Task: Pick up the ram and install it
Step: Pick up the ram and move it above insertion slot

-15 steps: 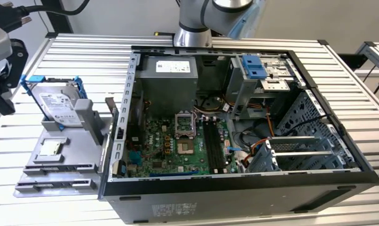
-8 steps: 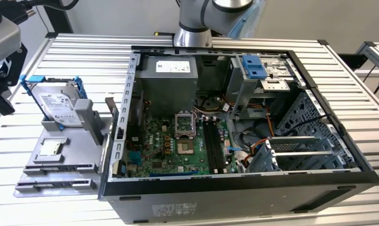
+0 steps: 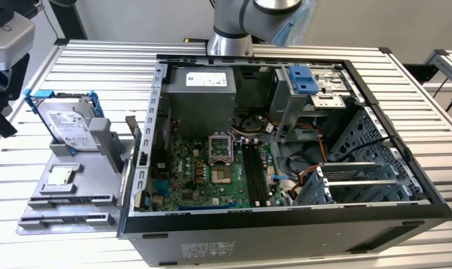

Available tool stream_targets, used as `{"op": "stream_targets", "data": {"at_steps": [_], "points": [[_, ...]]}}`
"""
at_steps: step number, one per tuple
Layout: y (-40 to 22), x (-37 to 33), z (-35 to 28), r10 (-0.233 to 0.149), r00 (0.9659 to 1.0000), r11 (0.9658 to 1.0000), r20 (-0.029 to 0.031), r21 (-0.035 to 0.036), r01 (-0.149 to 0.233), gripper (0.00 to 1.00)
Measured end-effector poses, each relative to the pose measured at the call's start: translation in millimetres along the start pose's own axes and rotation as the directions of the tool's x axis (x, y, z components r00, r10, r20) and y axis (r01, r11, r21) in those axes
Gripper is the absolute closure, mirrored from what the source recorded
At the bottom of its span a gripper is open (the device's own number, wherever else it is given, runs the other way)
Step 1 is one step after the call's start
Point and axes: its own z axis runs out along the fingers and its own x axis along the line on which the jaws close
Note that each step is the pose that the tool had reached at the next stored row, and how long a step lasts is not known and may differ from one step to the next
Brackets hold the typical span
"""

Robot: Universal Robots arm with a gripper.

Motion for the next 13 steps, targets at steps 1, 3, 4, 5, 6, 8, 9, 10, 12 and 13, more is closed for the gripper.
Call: {"op": "stream_targets", "data": {"at_steps": [1,3,4,5,6,8,9,10,12,13], "points": [[0.0,0.0,0.0,-0.018,0.9998,0.9998,-0.0009,-0.0004,0.018,1.00],[0.0,0.0,0.0,-0.075,0.9972,0.9972,-0.0037,-0.0017,0.075,1.00],[0.0,0.0,0.1,-0.098,0.9951,0.9952,-0.0047,-0.0022,0.098,1.00],[0.0,0.0,0.0,-0.116,0.9932,0.9932,-0.0056,-0.0027,0.116,1.00],[0.0,0.0,0.0,-0.139,0.9902,0.9902,-0.0066,-0.0033,0.139,1.00],[0.0,0.0,0.0,-0.176,0.9843,0.9844,-0.0084,-0.0044,0.176,1.00],[0.0,0.0,0.0,-0.193,0.9811,0.9812,-0.0092,-0.0048,0.193,1.00],[0.0,0.0,0.0,-0.213,0.9770,0.9771,-0.0101,-0.0055,0.213,1.00],[0.0,0.0,0.0,-0.258,0.9661,0.9662,-0.0121,-0.0069,0.258,1.00],[0.0,0.0,0.1,-0.285,0.9585,0.9586,-0.0132,-0.0078,0.285,1.00]]}}
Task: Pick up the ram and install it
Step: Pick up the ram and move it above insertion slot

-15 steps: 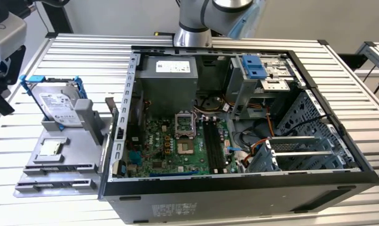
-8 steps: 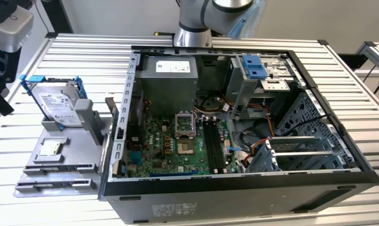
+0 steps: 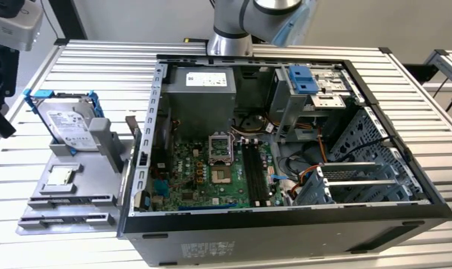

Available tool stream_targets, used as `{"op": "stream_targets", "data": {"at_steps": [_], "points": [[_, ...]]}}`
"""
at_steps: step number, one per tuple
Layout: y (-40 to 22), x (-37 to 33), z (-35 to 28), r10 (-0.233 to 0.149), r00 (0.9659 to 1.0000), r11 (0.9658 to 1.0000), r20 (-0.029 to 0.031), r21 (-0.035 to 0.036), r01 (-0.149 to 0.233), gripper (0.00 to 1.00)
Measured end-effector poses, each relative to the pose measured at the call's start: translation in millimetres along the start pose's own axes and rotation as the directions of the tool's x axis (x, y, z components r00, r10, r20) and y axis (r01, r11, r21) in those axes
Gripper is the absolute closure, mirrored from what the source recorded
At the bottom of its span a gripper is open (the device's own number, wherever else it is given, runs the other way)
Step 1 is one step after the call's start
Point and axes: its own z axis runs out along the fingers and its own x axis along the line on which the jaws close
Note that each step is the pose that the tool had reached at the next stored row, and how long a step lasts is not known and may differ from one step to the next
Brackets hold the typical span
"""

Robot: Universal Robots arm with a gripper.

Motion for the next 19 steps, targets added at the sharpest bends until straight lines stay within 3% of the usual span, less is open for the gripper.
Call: {"op": "stream_targets", "data": {"at_steps": [4,8,10,14,18,19], "points": [[0.0,0.0,0.0,-0.083,0.9966,0.9966,-0.0040,-0.0019,0.083,1.00],[-0.1,0.0,0.0,-0.160,0.9871,0.9872,-0.0076,-0.0039,0.160,1.00],[-0.1,0.0,0.0,-0.198,0.9801,0.9801,-0.0094,-0.0050,0.198,1.00],[0.0,0.0,0.0,-0.274,0.9615,0.9616,-0.0128,-0.0075,0.274,1.00],[0.0,0.0,0.0,-0.353,0.9357,0.9358,-0.0161,-0.0103,0.352,1.00],[-0.1,0.0,0.0,-0.377,0.9259,0.9260,-0.0171,-0.0113,0.377,1.00]]}}
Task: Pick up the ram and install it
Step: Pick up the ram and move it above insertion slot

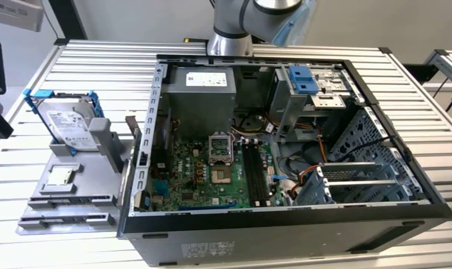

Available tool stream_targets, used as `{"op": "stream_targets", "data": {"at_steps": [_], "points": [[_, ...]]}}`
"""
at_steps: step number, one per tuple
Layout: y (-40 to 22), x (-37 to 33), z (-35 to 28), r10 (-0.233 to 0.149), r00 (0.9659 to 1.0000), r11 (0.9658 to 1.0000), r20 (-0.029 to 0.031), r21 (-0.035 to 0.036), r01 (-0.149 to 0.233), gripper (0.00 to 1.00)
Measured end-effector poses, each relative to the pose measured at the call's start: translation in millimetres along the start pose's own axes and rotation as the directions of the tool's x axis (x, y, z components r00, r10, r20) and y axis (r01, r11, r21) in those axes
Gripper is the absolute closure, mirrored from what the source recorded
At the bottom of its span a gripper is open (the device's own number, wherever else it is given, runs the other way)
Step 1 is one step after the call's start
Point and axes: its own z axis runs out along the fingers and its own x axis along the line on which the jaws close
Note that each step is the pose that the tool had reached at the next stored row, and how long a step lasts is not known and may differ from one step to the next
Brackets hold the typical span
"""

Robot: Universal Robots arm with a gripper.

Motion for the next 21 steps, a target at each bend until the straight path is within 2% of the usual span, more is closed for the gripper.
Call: {"op": "stream_targets", "data": {"at_steps": [3,5,7,9,10,12,16,17,21], "points": [[0.0,0.0,0.0,-0.058,0.9983,0.9983,-0.0029,-0.0013,0.058,1.00],[0.0,0.0,0.1,-0.096,0.9954,0.9954,-0.0047,-0.0022,0.096,1.00],[0.0,0.0,0.0,-0.119,0.9929,0.9929,-0.0058,-0.0028,0.119,1.00],[0.0,0.1,0.1,-0.119,0.9929,0.9929,-0.0059,0.0006,0.119,1.00],[-0.1,0.1,0.6,-0.110,0.9940,0.9940,-0.0054,0.0018,0.110,1.00],[0.0,0.2,0.8,-0.089,0.9960,0.9960,-0.0041,0.0022,0.089,1.00],[0.0,0.3,0.9,-0.089,0.9960,0.9960,-0.0039,0.0014,0.089,1.00],[-0.1,0.3,0.9,-0.089,0.9960,0.9960,-0.0039,0.0013,0.089,0.00],[-0.1,0.3,0.9,-0.089,0.9960,0.9960,-0.0038,0.0004,0.089,0.00]]}}
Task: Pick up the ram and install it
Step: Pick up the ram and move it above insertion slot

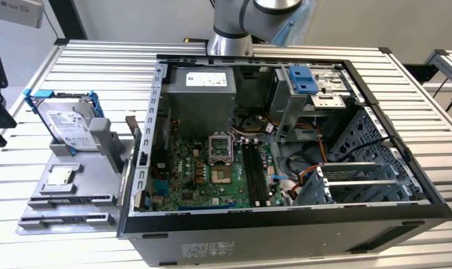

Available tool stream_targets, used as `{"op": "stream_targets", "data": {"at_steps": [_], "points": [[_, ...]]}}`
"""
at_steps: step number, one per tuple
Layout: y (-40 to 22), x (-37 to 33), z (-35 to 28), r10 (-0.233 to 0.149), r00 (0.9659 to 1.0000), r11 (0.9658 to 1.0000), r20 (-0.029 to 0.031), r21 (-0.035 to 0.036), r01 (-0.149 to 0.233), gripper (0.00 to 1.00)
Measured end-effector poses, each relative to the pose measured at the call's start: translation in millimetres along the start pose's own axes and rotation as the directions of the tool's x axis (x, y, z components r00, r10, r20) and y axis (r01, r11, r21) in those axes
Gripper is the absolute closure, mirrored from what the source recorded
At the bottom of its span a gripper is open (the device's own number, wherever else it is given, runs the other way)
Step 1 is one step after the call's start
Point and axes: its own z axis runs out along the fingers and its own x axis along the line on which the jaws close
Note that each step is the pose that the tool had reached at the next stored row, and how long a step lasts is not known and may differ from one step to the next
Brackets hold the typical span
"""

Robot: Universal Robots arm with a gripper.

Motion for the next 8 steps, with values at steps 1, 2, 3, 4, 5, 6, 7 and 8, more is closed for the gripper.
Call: {"op": "stream_targets", "data": {"at_steps": [1,2,3,4,5,6,7,8], "points": [[0.0,0.0,-0.1,0.000,1.0000,1.0000,-0.0001,-0.0005,0.000,0.00],[-0.1,-0.2,-0.1,0.000,1.0000,1.0000,-0.0004,-0.0006,0.000,0.00],[-0.1,-0.1,0.3,0.000,1.0000,1.0000,-0.0004,-0.0006,0.000,0.00],[-0.2,-0.1,1.5,0.000,1.0000,1.0000,0.0000,0.0009,0.000,0.00],[-0.2,-0.1,2.3,0.001,1.0000,1.0000,0.0008,0.0023,-0.001,0.00],[-0.3,0.0,6.5,0.010,1.0000,0.9999,0.0015,0.0035,-0.010,0.00],[-0.5,0.0,9.8,0.017,0.9999,0.9998,0.0009,0.0034,-0.017,0.00],[-0.5,0.0,9.9,0.017,0.9999,0.9998,-0.0002,0.0035,-0.017,0.00]]}}
